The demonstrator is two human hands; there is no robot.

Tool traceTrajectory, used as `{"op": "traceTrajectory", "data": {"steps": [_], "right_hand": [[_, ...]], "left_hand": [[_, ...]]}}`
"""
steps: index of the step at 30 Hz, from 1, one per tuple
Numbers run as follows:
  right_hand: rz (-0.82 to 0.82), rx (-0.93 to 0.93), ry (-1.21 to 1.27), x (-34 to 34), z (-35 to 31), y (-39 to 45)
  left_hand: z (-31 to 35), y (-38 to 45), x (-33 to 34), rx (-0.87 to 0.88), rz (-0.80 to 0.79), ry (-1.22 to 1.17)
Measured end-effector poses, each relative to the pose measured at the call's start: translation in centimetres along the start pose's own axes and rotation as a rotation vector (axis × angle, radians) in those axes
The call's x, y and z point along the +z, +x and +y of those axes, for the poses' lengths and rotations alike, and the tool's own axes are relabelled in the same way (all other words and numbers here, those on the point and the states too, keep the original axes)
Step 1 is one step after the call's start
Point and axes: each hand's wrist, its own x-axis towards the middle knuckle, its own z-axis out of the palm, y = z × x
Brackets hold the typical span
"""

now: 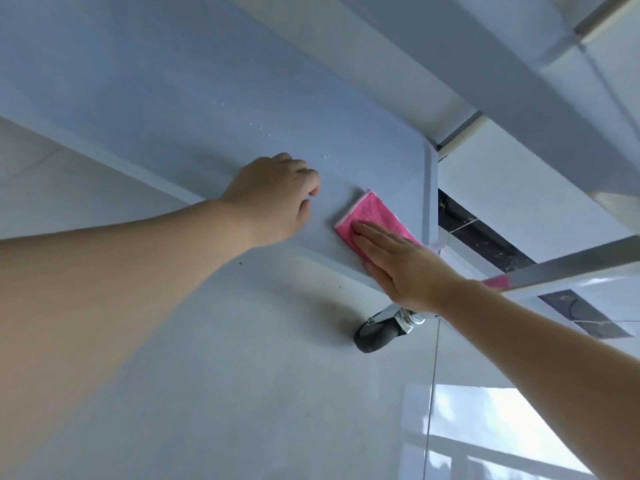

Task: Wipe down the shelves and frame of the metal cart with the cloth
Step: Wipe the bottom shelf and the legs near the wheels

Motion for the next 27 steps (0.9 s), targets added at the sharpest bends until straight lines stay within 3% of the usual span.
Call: {"op": "traceTrajectory", "data": {"steps": [7, 11, 14, 20, 27], "right_hand": [[0.061, 0.202, 0.42, 0.6, 0.7, 1.0], [-0.052, 0.154, 0.266, -1.1, 1.3, 0.9], [-0.119, 0.135, 0.18, -1.0, 1.6, 1.1], [0.022, 0.224, 0.222, 1.6, 2.6, 2.2], [0.065, 0.387, 0.268, 2.6, 4.3, 3.5]], "left_hand": [[-4.4, -1.3, -1.6, 0.08, 0.061, 0.07], [-4.7, -1.9, -3.0, 0.085, -0.006, 0.04], [-6.0, -2.2, -4.1, 0.04, 0.042, 0.046], [-8.1, -1.4, -2.2, 0.05, -0.021, 0.054], [-7.9, -1.5, -2.0, 0.049, -0.029, 0.037]]}}
